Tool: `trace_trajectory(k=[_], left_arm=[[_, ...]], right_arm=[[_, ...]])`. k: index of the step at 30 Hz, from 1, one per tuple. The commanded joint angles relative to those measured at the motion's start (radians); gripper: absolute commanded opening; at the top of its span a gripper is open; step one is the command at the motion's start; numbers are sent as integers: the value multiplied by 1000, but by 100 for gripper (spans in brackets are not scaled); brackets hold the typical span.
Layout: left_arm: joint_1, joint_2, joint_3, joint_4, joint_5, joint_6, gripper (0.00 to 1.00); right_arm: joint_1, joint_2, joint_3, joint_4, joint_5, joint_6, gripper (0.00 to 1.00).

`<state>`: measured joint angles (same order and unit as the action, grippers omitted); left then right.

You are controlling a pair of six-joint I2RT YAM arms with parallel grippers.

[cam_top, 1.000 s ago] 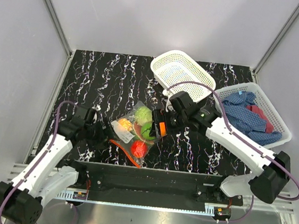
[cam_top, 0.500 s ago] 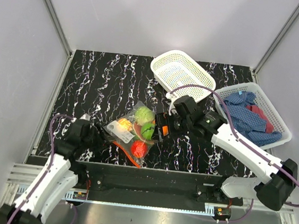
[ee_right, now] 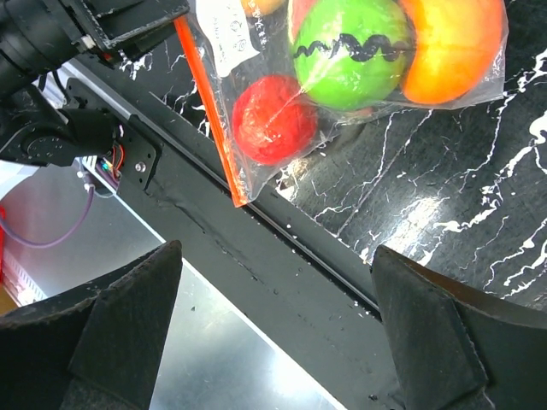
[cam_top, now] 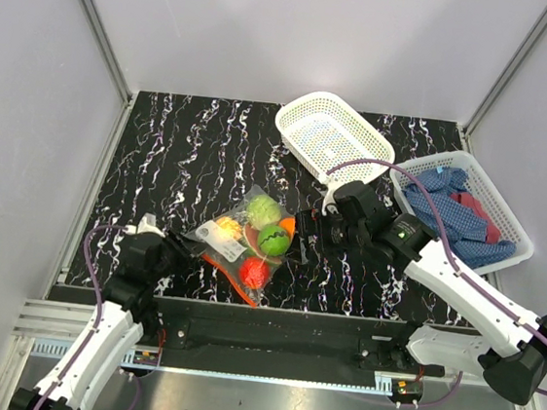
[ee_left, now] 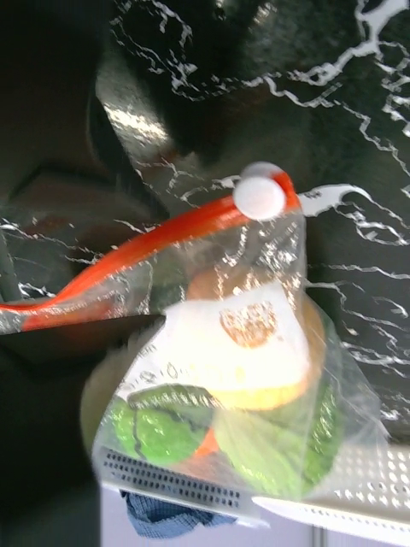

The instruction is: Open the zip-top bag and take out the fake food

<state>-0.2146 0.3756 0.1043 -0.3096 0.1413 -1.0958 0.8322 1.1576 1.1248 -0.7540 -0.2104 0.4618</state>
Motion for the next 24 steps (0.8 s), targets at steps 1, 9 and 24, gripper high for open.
trace_trajectory(k=[1,9,24], left_arm=[[7,51,-8,158,-20,13,27],[7,154,164,104,60,172,0],[-75,526,780,18,509,594,0]], right_arm=[[8,-1,23,-15,29,8,100],[8,50,76,-22,48,-46,100],[-5,205,325,47,-56,-232,100]])
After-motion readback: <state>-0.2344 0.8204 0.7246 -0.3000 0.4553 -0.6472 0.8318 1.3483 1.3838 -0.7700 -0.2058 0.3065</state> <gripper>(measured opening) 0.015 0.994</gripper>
